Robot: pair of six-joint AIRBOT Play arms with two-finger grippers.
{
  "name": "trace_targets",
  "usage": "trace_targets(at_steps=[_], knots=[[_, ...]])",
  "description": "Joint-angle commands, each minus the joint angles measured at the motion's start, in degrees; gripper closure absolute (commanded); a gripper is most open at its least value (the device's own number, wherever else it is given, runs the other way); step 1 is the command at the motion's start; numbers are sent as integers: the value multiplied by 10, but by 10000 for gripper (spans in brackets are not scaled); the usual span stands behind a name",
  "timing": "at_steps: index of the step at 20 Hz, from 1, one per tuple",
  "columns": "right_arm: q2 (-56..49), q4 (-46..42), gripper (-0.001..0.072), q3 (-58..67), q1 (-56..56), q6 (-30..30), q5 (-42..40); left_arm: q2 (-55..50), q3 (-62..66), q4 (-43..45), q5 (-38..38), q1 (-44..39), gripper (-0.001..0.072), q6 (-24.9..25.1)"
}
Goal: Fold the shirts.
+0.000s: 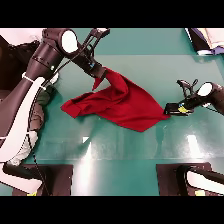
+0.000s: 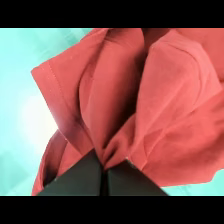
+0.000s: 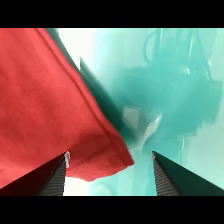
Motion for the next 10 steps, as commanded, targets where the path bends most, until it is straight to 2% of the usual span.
trace_targets(at_steps=[1,8,9,10], knots=[[-2,29,126,0,2,-24,-11,0,1,0,-3,0,683,1],[-30,43,126,0,11,-24,5,0,1,-2,-4,0,682,1],[-36,46,148,0,13,-24,7,0,1,-2,-5,0,682,1],[-35,53,213,0,13,-25,3,0,1,-2,-7,0,682,1]])
